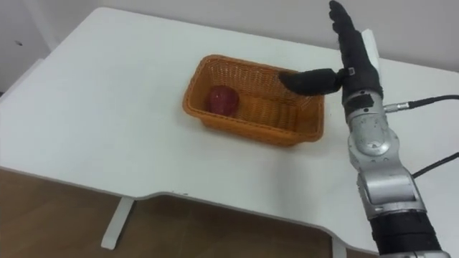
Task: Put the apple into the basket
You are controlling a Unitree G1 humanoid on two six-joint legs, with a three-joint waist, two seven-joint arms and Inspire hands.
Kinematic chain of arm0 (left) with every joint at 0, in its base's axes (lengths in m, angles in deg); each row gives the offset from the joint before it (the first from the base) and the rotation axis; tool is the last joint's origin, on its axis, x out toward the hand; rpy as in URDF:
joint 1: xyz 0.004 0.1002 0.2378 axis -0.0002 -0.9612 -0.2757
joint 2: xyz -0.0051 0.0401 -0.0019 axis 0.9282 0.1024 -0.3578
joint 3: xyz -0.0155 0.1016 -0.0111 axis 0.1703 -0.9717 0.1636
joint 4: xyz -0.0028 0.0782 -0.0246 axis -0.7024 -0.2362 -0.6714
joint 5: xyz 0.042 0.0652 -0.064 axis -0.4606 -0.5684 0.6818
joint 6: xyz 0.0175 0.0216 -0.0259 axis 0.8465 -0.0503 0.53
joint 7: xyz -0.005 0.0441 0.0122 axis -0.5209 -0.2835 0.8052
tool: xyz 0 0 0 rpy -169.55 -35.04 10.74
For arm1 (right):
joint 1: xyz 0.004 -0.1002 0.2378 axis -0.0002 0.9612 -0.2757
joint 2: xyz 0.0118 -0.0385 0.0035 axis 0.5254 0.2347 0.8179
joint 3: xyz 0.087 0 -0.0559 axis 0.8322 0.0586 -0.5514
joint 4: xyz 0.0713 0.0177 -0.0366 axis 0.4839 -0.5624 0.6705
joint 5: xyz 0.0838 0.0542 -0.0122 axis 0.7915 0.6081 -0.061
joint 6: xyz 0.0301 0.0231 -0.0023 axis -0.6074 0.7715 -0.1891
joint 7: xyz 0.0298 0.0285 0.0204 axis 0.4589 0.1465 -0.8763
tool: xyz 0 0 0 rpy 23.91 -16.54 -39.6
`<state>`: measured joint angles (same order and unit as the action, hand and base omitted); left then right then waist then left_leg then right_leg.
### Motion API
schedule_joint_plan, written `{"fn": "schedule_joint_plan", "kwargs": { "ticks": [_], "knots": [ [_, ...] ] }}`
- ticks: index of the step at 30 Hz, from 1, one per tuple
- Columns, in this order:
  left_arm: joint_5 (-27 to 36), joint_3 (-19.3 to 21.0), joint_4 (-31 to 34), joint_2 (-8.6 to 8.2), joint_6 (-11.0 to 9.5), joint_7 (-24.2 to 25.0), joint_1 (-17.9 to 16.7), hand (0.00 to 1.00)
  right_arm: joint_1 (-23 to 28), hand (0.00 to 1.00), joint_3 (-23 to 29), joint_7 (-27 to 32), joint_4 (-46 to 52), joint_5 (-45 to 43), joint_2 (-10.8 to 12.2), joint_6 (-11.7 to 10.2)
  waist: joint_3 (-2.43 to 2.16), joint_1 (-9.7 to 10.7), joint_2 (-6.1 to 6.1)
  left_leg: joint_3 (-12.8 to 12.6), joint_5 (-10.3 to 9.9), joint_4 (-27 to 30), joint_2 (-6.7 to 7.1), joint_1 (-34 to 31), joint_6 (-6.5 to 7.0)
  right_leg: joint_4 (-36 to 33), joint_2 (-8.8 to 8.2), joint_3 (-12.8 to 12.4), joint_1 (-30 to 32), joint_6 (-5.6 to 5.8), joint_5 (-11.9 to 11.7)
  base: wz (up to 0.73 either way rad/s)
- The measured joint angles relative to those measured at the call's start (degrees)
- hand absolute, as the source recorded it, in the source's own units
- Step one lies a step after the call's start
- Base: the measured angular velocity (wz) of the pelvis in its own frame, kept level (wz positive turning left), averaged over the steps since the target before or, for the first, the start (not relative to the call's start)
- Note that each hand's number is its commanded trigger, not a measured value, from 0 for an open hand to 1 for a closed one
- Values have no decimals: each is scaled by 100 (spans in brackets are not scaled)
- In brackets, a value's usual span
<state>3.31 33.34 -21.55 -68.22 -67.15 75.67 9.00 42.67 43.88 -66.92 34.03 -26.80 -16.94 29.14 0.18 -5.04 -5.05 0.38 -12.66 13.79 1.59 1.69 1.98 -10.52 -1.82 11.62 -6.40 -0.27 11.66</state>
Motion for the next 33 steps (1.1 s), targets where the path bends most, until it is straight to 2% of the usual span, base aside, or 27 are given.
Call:
{"fn": "schedule_joint_plan", "kwargs": {
  "ticks": [3, 7, 10, 14, 17, 19, 21, 24, 27, 29, 33],
  "knots": [
    [47, 72, -4, -2, 0, -19, -42, 0, 1, 0, 352, 232, -11, 291, -26, 0, -44, 114, 41, -22, 3, -8, 4, 11, 5, 0, -2, -32, 3, 2, -1, -3],
    [44, 384, -4, -1, -10, -119, -149, 0, 48, 0, 1098, 811, -12, 276, -74, -2, -62, 351, 28, -24, 10, -31, 6, 74, 14, 0, -2, -45, -15, 4, -2, 0],
    [49, 574, -2, -3, -24, -213, -221, 0, 371, 0, 1608, 1270, -13, 304, -329, -7, -64, 450, -10, -55, 11, -52, 3, 121, 14, 3, -1, -69, -39, 4, -2, -3],
    [62, 606, 22, 3, -30, -241, -391, 0, 607, 0, 2196, 1878, -168, 488, -508, -34, -47, 661, -42, -109, 10, -70, -2, 147, 14, 8, 1, -96, -44, 4, -2, -9],
    [52, 775, 19, 23, -35, -240, -450, 0, 848, 0, 2704, 2300, -783, 571, -654, -54, -25, 736, -97, -183, 9, -104, -21, 171, 13, -1, 17, -210, -44, 4, -2, -12],
    [52, 835, 25, 53, -7, -240, -478, 0, 1013, 0, 2978, 2557, -1193, 616, -678, -35, -29, 824, -118, -196, 6, -112, -29, 151, 11, -13, 22, -219, -26, 5, -2, -4],
    [62, 858, 185, 55, 14, -245, -561, 0, 1399, 0, 3213, 2753, -1619, 780, -673, -30, -33, 961, -108, -204, 5, -102, -31, 121, 11, -13, 25, -223, -13, 6, -3, 0],
    [47, 996, 207, 42, 15, -242, -570, 0, 1866, 0, 3419, 2970, -2242, 936, -647, -10, -43, 968, -64, -286, 4, -118, -44, 139, 11, -31, 42, -340, 17, 6, -5, -14],
    [47, 1111, 232, 46, 15, -272, -538, 0, 2252, 0, 3443, 2992, -2960, 1351, -626, 7, -81, 971, 10, -354, 5, -178, -58, 179, 12, -43, 49, -394, 48, 5, -5, -17],
    [168, 1182, 226, 44, 11, -273, -536, 0, 2374, 0, 3453, 2985, -3438, 1588, -511, 45, -82, 970, 8, -363, 10, -211, -63, 218, 6, -32, 69, -469, 30, 4, -4, -11],
    [159, 1171, 155, 26, 23, -261, -543, 0, 2499, 0, 3286, 2846, -4343, 2127, 22, 87, -51, 906, 14, -431, 2, -225, -87, 295, -12, -4, 98, -545, -24, -14, -12, -7]
  ]
}}
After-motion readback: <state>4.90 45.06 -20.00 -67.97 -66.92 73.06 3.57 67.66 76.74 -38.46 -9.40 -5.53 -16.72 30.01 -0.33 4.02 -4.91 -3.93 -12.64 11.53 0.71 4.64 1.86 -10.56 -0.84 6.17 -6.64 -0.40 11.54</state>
